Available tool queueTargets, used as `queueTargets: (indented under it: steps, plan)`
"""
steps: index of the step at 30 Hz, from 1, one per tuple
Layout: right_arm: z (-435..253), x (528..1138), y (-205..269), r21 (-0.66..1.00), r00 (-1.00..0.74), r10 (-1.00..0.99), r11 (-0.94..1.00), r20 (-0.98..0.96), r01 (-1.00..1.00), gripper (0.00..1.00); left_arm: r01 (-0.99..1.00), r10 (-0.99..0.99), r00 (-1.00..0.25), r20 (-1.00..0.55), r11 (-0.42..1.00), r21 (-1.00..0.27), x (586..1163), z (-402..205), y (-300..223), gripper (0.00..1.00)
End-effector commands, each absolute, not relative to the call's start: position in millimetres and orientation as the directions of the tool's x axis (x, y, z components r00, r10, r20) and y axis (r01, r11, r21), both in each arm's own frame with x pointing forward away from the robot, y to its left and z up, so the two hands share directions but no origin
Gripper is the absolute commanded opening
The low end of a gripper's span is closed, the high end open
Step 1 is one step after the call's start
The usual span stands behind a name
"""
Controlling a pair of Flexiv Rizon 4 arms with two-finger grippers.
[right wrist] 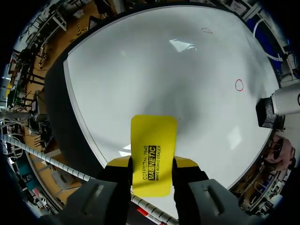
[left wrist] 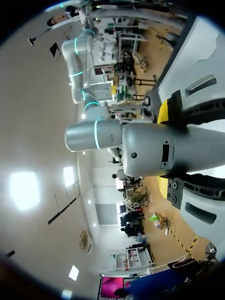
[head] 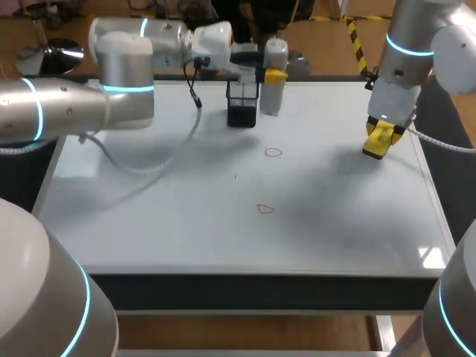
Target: Pick up the inspection probe, press it on each red-marked spot on the whiteboard one by one, put down the probe, pick up the eraser, and wipe off all the red marks.
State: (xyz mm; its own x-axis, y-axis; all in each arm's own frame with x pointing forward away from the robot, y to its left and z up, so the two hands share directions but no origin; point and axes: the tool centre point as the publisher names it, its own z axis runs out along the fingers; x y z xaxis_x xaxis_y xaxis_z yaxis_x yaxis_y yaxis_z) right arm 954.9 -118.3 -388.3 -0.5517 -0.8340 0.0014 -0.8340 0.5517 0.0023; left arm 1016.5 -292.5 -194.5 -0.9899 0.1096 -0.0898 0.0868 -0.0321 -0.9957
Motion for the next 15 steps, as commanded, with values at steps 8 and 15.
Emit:
queueTargets:
  steps: [8, 15]
  plan:
    - [-387, 955, -119, 0.001, -0.551, -0.835, 0.551, 0.005, -0.835, 0.0, 0.098, 0.129, -0.986, -0.102, -0.041, -0.994, 1071, -155, -298, 0.0]
    - [-387, 955, -119, 0.001, -0.551, -0.835, 0.551, 0.005, -0.835, 0.0, 0.116, 0.116, -0.986, -0.121, -0.048, -0.992, 1086, -146, -307, 0.0]
